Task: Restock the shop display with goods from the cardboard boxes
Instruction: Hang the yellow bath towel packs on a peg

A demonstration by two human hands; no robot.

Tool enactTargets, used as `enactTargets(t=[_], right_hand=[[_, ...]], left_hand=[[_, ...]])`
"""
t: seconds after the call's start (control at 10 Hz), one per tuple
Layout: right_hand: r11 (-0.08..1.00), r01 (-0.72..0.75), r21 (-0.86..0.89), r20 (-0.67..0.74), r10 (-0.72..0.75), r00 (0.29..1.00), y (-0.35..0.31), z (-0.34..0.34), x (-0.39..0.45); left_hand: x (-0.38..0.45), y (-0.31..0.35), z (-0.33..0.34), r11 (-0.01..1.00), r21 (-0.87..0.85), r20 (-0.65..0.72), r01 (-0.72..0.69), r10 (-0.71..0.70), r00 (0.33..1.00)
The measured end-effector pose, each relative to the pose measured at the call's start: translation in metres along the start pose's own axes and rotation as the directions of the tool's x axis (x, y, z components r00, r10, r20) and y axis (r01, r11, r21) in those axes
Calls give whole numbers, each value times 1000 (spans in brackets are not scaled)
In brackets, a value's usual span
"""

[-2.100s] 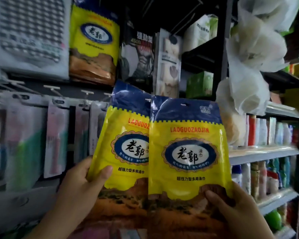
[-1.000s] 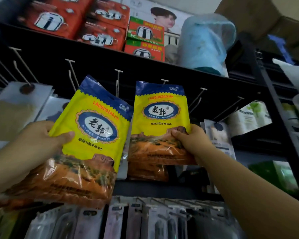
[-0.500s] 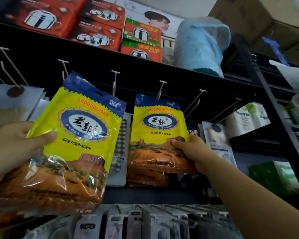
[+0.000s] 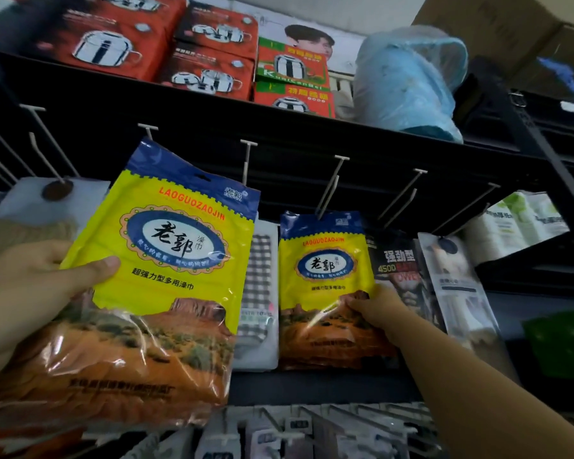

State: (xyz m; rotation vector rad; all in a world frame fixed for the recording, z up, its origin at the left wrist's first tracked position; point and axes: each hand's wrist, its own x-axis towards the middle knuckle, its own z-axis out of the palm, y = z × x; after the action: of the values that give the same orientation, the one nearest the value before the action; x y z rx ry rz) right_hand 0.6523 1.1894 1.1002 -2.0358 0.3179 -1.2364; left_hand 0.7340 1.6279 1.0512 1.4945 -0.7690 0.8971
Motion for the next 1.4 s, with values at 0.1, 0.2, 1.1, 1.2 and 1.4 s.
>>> enactTargets(t=[0.1, 0.2, 1.1, 1.2, 1.4], right_hand=[[1000, 1, 8, -24, -1, 1000, 3, 7, -4], [998, -47, 41, -112, 51, 992, 5, 13, -12], [907, 39, 419, 3, -45, 999, -42, -52, -86], [912, 11, 410, 10, -17, 1000, -49, -55, -79], [905, -38, 423, 60, 14, 998, -51, -56, -75]], left_hand=[[-7, 28, 7, 1000, -13, -40, 2, -3, 999], [-42, 82, 32, 983, -181, -102, 1, -19, 995], [-39, 85, 99, 996, -82, 1, -20, 20, 1000], [-39, 79, 90, 1000, -20, -3, -20, 20, 1000], [-32, 64, 76, 1000, 2, -23, 14, -14, 1000]])
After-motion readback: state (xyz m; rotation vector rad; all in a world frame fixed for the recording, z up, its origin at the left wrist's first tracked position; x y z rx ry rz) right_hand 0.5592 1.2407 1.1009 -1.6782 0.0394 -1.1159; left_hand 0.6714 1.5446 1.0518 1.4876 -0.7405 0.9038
